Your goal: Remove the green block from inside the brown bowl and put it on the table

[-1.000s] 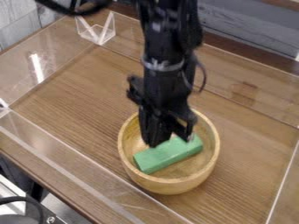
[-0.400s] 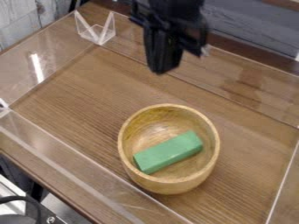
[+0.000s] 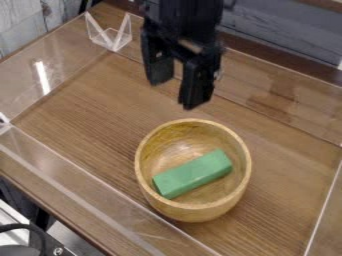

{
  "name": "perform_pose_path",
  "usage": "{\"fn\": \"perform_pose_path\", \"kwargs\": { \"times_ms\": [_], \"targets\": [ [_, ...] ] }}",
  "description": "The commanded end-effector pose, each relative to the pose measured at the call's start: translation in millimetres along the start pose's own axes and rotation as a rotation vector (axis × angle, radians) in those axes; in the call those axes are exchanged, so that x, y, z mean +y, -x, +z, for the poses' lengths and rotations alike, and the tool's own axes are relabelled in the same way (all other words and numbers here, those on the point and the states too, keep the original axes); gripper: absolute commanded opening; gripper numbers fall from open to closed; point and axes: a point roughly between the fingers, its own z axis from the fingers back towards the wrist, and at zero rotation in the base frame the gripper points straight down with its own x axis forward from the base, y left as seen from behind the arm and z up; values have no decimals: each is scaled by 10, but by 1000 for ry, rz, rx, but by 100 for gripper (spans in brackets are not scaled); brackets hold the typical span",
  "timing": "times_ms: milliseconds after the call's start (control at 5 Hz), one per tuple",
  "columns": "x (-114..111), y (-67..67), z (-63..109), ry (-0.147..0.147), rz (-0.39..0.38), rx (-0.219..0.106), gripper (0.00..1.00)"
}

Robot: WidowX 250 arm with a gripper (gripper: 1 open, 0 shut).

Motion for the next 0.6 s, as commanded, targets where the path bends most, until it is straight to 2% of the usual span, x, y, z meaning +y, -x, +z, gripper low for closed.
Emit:
{"fn": "perform_pose_path", "kwargs": {
  "times_ms": [0,400],
  "targets": [
    [-220,85,-99,-34,-48,-48,100],
    [-531,106,-536,-79,-76,-82,100]
  ]
}}
